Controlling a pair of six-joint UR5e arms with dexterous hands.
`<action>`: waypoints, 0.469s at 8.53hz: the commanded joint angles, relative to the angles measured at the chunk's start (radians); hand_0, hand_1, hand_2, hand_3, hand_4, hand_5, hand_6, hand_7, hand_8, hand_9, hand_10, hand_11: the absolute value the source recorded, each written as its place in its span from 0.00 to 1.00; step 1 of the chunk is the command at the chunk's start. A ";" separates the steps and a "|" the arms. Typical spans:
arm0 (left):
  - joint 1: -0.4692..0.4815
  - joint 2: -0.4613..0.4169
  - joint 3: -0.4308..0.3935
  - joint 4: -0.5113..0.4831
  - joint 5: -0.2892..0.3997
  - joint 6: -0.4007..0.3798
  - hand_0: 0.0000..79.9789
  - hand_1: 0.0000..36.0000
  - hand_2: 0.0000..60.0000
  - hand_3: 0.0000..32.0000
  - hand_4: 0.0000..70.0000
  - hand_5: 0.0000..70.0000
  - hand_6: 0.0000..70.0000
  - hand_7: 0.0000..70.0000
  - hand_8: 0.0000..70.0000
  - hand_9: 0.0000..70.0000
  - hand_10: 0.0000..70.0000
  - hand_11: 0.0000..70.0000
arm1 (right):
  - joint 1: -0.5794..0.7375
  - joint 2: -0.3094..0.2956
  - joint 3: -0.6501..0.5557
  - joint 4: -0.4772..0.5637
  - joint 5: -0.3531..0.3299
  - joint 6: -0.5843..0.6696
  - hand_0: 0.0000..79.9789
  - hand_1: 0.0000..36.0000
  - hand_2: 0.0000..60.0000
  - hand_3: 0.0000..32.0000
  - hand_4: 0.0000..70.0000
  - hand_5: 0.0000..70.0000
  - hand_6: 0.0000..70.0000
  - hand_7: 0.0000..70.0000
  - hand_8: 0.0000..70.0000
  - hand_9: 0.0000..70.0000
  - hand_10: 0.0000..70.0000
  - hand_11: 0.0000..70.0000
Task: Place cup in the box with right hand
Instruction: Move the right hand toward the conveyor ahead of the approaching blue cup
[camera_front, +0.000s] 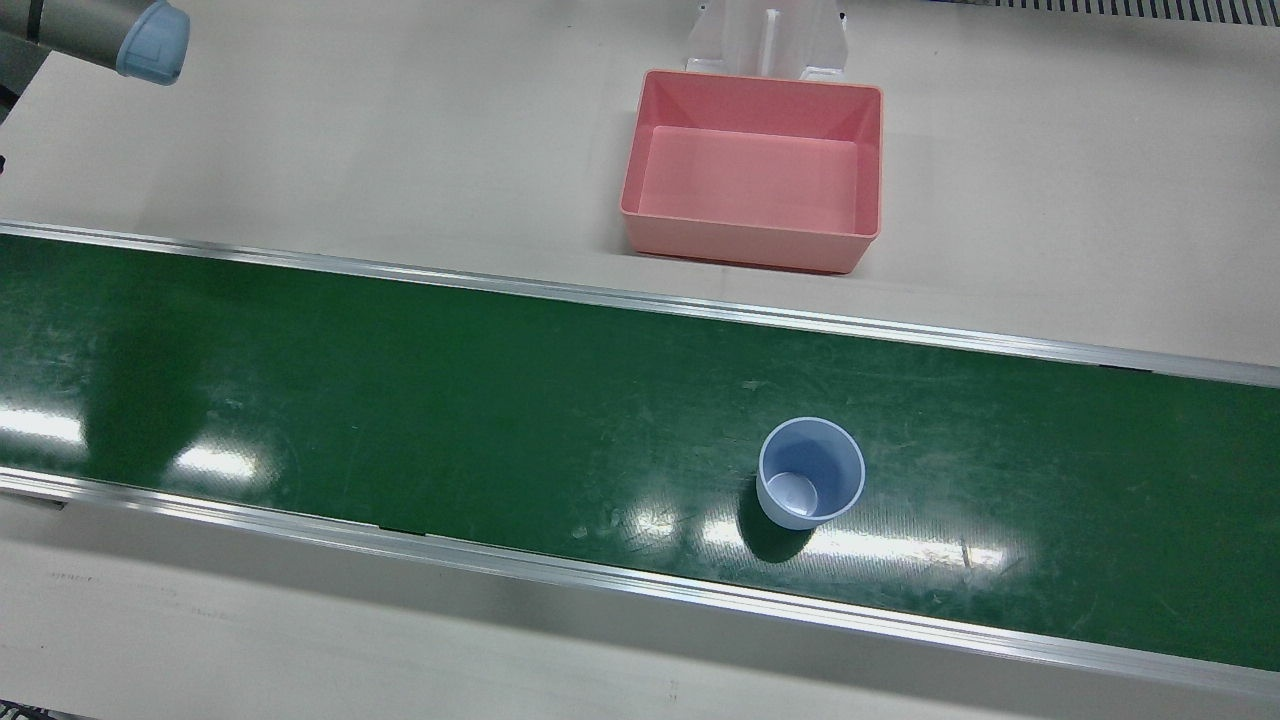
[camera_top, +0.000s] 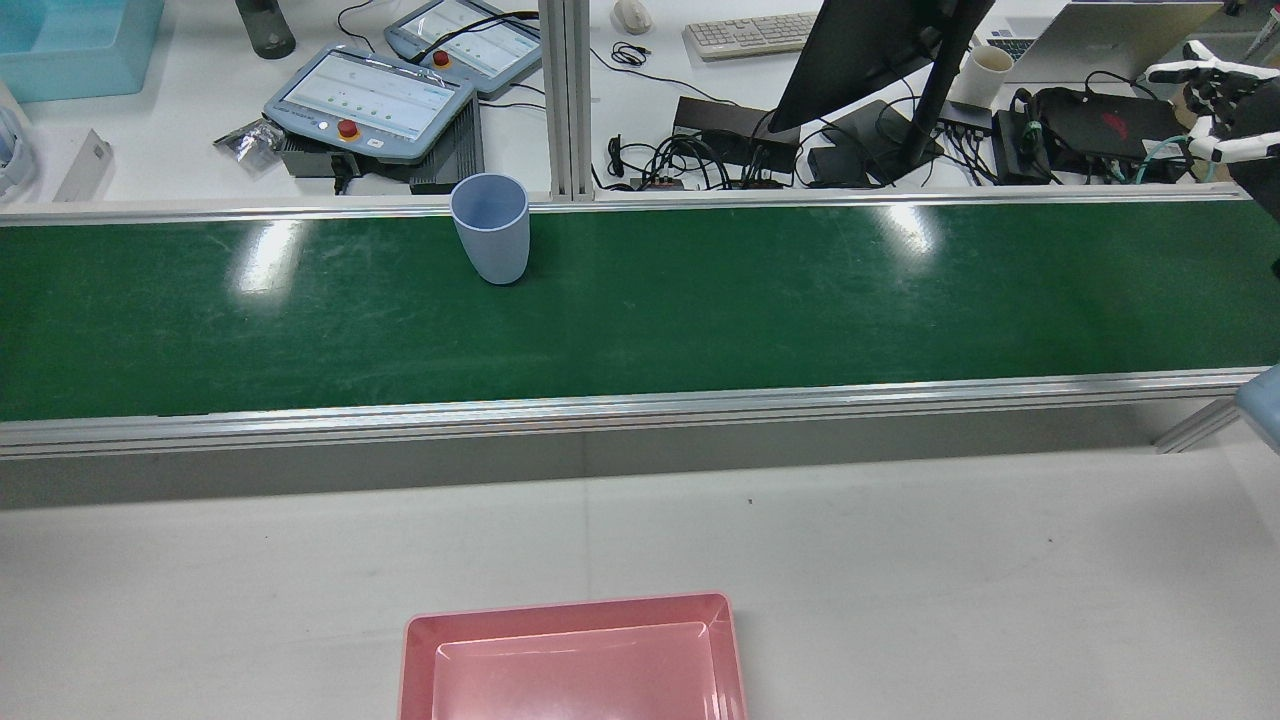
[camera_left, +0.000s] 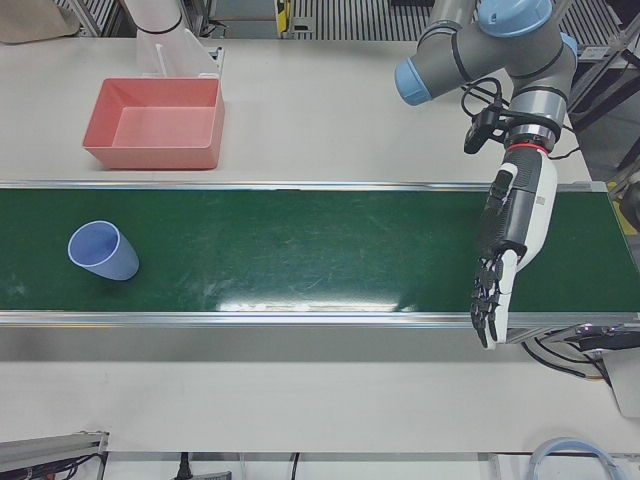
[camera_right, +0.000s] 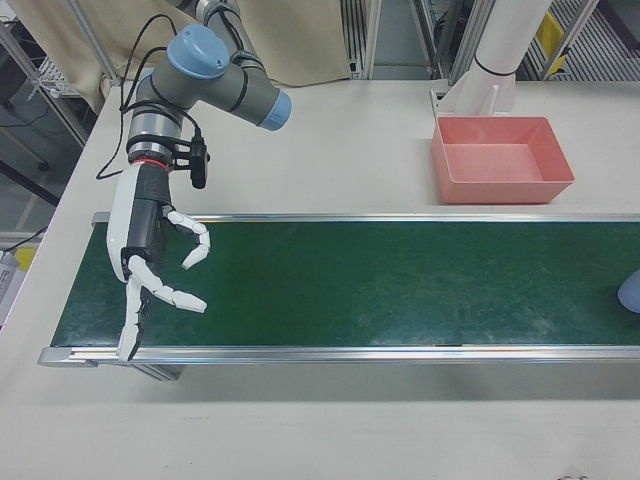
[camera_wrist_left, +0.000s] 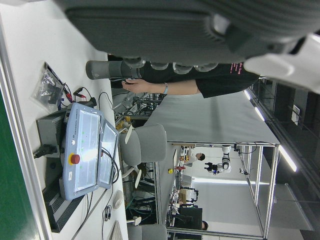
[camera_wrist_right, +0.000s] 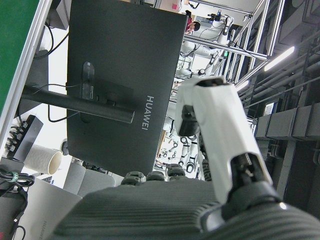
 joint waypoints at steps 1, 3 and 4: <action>0.000 0.000 0.000 0.000 0.000 -0.002 0.00 0.00 0.00 0.00 0.00 0.00 0.00 0.00 0.00 0.00 0.00 0.00 | -0.005 0.001 -0.004 0.009 0.000 0.002 1.00 1.00 1.00 0.00 0.04 0.25 0.08 0.08 0.02 0.00 0.00 0.06; 0.000 0.000 0.000 0.000 0.000 0.000 0.00 0.00 0.00 0.00 0.00 0.00 0.00 0.00 0.00 0.00 0.00 0.00 | -0.009 -0.002 -0.019 0.046 0.000 0.003 1.00 1.00 0.92 0.00 0.07 0.25 0.11 0.19 0.03 0.05 0.00 0.08; 0.000 0.000 0.000 0.000 0.000 0.000 0.00 0.00 0.00 0.00 0.00 0.00 0.00 0.00 0.00 0.00 0.00 0.00 | -0.011 -0.002 -0.019 0.046 0.002 0.002 1.00 1.00 0.20 0.00 0.10 0.21 0.11 0.25 0.04 0.08 0.00 0.05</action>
